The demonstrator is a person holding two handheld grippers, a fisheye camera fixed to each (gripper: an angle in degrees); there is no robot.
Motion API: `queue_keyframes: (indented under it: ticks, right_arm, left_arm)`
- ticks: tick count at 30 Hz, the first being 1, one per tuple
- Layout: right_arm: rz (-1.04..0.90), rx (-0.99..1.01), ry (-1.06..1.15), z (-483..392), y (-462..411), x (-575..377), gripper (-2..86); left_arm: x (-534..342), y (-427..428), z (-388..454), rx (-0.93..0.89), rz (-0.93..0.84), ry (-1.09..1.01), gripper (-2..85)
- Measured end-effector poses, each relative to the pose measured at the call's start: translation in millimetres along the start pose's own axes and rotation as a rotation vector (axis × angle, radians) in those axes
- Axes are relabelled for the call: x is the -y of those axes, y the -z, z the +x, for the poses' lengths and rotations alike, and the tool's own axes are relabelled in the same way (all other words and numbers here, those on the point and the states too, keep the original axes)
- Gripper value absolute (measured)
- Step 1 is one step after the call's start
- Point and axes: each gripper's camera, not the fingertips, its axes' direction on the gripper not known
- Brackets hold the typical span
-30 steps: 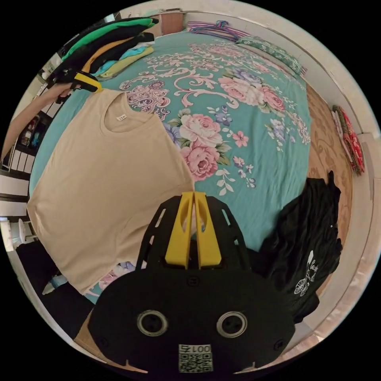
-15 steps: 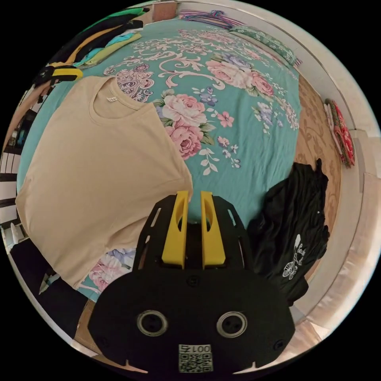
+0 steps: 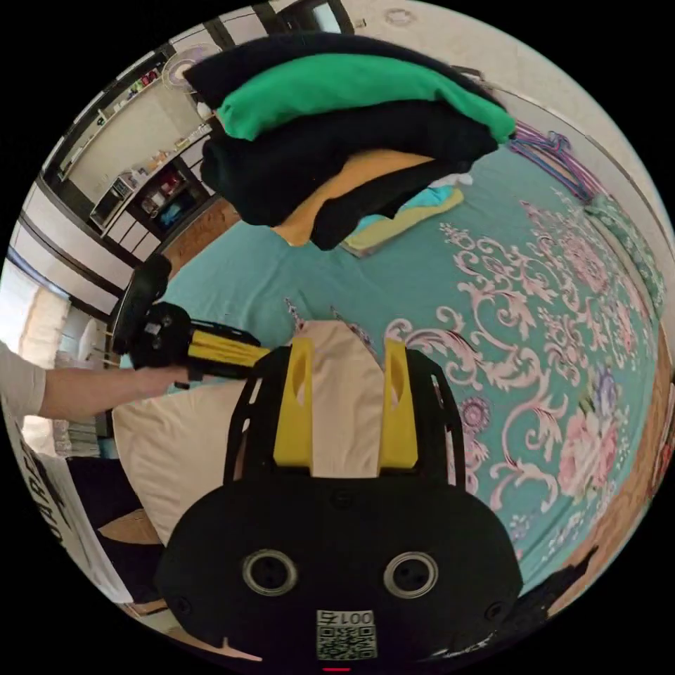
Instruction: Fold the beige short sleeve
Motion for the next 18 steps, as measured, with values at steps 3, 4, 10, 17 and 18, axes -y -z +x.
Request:
queue_keyframes:
  ticks: [3, 4, 10, 17, 18]
  right_arm:
    - [-0.128, 0.094, 0.031, 4, -38, 47, 12.4]
    - [-0.185, 0.092, 0.047, 5, -50, 56, 11.4]
    - [-0.237, 0.055, 0.102, 8, -38, 56, 3.1]
    - [0.037, 0.190, 0.115, 39, 53, -5, 2.2]
    - [0.042, 0.199, 0.111, 43, 56, -12, 2.2]
  left_arm:
    - [-3, -1, 10, 0.030, 0.053, -0.051, -0.9]
    - [-4, -2, 12, 0.046, 0.066, -0.067, -0.9]
    - [-17, 9, -15, 0.019, 0.130, -0.016, 0.0]
    - [-21, 11, -93, -0.235, 0.120, 0.154, 5.0]
    - [-21, 10, -98, -0.260, 0.123, 0.152, 5.4]
